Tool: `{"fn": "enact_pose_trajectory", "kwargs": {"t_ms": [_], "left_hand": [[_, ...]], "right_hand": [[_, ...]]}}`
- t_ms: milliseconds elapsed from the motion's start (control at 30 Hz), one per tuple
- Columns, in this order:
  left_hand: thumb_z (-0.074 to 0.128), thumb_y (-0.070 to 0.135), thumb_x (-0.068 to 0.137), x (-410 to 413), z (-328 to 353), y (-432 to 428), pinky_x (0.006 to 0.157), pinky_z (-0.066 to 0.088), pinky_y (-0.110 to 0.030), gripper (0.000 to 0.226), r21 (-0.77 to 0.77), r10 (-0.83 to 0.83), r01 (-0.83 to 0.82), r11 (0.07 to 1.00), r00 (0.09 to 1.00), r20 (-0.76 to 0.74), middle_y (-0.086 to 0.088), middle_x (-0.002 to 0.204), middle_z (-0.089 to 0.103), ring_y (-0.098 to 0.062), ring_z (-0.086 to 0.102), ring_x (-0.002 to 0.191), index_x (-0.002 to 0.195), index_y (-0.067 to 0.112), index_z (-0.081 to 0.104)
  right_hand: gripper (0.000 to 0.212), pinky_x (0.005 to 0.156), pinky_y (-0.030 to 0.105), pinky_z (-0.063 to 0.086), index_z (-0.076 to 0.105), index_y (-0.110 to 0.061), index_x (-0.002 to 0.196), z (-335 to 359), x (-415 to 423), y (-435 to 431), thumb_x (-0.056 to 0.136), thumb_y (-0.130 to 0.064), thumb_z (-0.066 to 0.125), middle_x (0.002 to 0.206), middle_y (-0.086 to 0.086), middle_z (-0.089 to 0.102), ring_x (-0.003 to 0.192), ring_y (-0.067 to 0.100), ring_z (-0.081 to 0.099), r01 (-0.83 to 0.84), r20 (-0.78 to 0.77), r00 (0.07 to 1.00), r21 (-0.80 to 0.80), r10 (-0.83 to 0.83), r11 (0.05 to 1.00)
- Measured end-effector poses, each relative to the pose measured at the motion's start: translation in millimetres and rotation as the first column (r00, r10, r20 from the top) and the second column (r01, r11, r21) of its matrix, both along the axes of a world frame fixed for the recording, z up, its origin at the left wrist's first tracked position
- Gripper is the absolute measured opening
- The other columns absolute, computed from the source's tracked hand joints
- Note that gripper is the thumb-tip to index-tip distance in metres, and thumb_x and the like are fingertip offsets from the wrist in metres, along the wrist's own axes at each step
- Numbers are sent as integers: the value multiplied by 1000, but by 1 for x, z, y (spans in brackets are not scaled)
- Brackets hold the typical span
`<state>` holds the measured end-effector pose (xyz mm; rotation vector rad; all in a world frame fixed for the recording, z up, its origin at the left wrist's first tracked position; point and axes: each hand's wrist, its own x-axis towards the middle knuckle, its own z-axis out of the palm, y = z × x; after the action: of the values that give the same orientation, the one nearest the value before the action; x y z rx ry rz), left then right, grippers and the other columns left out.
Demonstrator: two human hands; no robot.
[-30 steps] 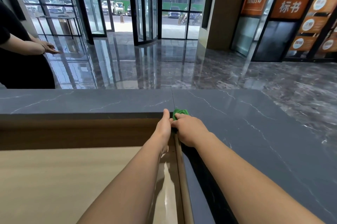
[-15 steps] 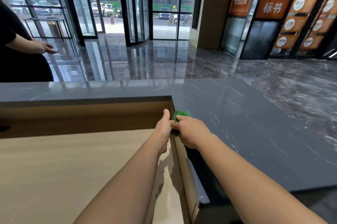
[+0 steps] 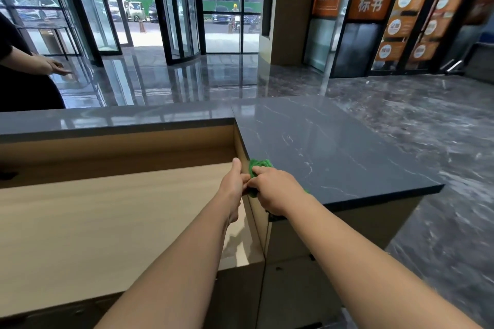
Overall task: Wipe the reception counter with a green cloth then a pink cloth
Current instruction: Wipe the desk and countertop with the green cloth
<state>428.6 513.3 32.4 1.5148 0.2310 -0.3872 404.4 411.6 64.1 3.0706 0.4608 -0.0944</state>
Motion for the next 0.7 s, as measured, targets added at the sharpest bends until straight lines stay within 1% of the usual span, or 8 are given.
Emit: {"fn": "enact_pose_trajectory", "kwargs": {"t_ms": [167,300,367,433,500,567,667,700], "left_hand": [[13,60,99,-24,-7,1,110,18,-43,80,3,-15,15,1000,1000,5,-6,113,70,-19,55,117,124,1,62],[13,63,97,-37,-17,3,115,11,-49,81,17,-6,6,1000,1000,-7,-3,102,74,-18,56,115,121,6,65],[13,64,96,-42,-17,5,113,14,-49,81,21,-5,5,1000,1000,-8,-4,98,75,-19,57,113,117,6,66],[14,64,96,-45,-15,6,107,24,-45,82,34,-10,10,999,1000,6,-7,96,75,-21,60,107,113,4,67],[16,59,99,-49,-3,5,81,39,-30,78,42,5,-8,999,998,55,-11,89,72,-20,62,91,102,0,67],[19,53,102,-48,13,0,61,32,-24,67,47,33,-40,998,990,140,-9,85,65,-20,58,83,94,5,65],[31,48,99,-46,36,-10,73,36,-30,51,132,36,-76,988,959,280,-3,100,60,-19,56,95,104,11,66],[35,49,93,-43,39,-12,77,38,-33,46,192,22,-89,977,945,325,-1,98,59,-19,54,94,97,15,65]], "right_hand": [[39,89,40,48,54,-21,133,-2,-29,-4,95,-13,50,127,5,48,119,27,50,-23,30,999,19,23,1000],[36,84,38,47,56,-21,131,-5,-47,-11,96,-15,49,126,4,48,117,25,49,-56,47,997,34,54,998],[35,78,35,45,58,-22,129,-7,-54,-13,95,-15,52,122,2,49,112,23,50,-85,54,995,35,83,996],[34,81,35,48,61,-24,126,-5,-59,-20,93,-15,55,122,1,52,110,23,52,-112,47,993,68,109,991],[36,87,36,50,66,-27,121,3,-58,-31,90,-12,54,122,-1,60,109,24,56,-91,27,996,200,88,975],[43,90,37,50,68,-29,118,13,-55,-42,86,-8,49,119,-2,66,110,25,58,-17,35,999,366,4,930],[44,88,38,50,67,-26,120,23,-47,-54,86,-7,47,119,-2,66,110,26,57,15,150,985,436,-89,900],[42,86,36,49,67,-24,121,23,-45,-56,88,-7,47,120,-1,64,110,27,56,15,187,977,419,-102,908]]}}
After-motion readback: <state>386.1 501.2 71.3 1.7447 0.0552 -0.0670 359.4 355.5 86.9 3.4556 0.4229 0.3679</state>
